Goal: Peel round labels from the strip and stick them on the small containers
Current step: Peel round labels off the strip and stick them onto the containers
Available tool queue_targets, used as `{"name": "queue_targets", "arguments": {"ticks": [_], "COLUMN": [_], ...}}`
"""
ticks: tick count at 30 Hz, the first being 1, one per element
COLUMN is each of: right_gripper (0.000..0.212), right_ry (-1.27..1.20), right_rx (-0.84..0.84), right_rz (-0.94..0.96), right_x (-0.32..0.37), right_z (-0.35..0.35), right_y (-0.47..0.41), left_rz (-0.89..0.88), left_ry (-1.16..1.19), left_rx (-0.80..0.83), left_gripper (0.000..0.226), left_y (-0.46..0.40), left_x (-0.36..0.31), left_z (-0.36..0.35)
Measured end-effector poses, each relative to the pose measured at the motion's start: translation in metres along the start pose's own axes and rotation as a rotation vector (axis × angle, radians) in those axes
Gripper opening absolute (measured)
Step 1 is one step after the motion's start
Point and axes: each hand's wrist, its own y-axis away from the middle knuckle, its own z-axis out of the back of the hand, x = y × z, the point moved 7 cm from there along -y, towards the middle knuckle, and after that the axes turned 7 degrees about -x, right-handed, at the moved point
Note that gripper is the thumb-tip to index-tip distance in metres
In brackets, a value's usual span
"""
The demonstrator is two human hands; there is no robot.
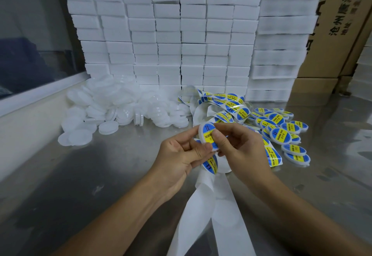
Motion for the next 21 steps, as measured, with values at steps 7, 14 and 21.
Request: {"name": "queue_targets", "arguments": {"ticks": [7, 14, 21], "right_gripper": [0.015, 0.027, 0.045], "right_ry": [0.019, -0.030, 0.062], "right_rx": [0.008, -0.025, -0.031], "right_rz": [0.004, -0.028, 0.025], "right_x": [-0.0022, -0.0053, -0.0036], "right_z": [-0.0002, 0.0002, 0.0035], "right_y": [0.0016, 0.0025, 0.0041], "left_rz": [0.007, -0.022, -0.039], "left_ry": [0.008, -0.089, -0.188], "left_rx": [0.019, 0.081, 0.086], "left_gripper": [0.038, 0.036, 0.042], "left_y": [0.0001, 0.0014, 0.0025], "left_x": [0.0001, -0.0014, -0.0003], "left_z": [-0.0012, -0.0023, -0.0022]}}
